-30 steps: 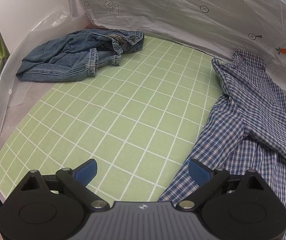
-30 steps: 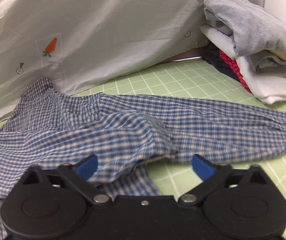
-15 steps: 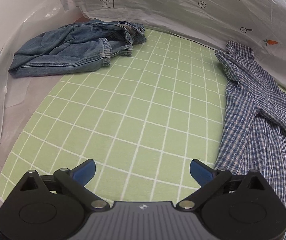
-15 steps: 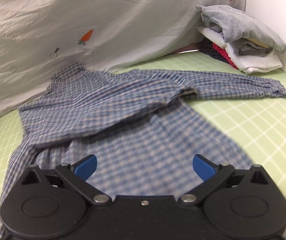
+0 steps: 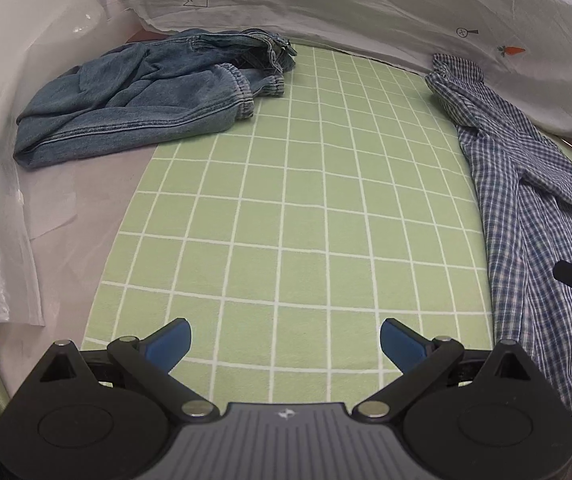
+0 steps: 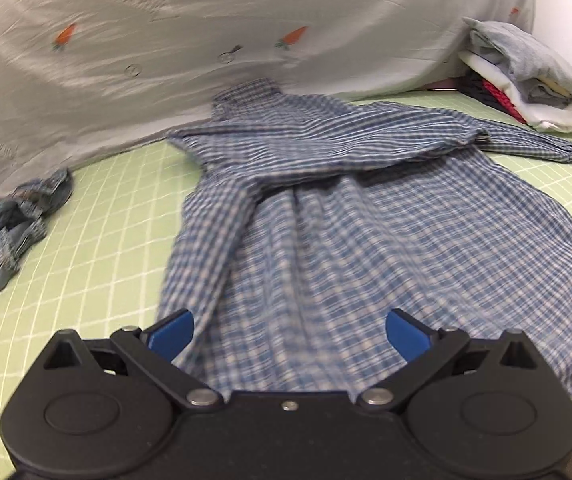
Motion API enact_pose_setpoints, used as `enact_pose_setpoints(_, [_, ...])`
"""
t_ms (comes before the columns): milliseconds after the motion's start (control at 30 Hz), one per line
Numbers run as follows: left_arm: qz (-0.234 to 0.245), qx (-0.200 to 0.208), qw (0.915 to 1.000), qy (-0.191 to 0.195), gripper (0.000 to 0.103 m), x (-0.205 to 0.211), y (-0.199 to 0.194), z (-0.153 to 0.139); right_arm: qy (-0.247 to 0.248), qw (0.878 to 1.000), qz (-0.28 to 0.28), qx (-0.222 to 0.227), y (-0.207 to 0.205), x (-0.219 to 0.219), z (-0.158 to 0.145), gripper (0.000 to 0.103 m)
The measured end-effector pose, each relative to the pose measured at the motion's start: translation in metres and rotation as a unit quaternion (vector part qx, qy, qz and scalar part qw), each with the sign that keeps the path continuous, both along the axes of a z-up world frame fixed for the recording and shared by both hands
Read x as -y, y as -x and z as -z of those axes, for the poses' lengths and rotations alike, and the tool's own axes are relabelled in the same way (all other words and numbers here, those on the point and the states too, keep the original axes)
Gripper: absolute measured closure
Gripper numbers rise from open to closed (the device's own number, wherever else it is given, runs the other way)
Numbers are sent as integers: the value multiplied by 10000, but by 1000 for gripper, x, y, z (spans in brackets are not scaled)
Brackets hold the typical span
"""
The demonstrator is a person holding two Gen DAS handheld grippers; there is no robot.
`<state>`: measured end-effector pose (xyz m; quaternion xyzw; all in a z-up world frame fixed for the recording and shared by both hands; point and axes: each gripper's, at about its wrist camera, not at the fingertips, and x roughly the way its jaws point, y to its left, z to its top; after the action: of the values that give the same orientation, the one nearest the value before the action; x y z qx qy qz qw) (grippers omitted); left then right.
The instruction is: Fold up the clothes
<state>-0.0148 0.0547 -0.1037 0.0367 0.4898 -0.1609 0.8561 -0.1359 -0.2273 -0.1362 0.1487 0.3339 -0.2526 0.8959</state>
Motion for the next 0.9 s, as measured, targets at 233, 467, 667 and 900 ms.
enact_pose_setpoints(233, [150, -16, 9999, -55, 3, -20, 3, 3, -3, 9991, -366, -192, -11, -48, 6, 11])
enact_pose_setpoints(467, [54, -41, 10000, 45, 3, -30, -1, 2, -160, 9962, -759, -409, -13, -70, 14, 64])
enact_pose_setpoints(667, [98, -41, 9999, 106, 3, -24, -2, 1, -293, 9936, -980, -482, -12, -69, 17, 98])
enact_pose_setpoints(900, [165, -24, 9998, 142, 3, -11, -2, 0, -601, 9929, -1024, -17, 2, -49, -7, 100])
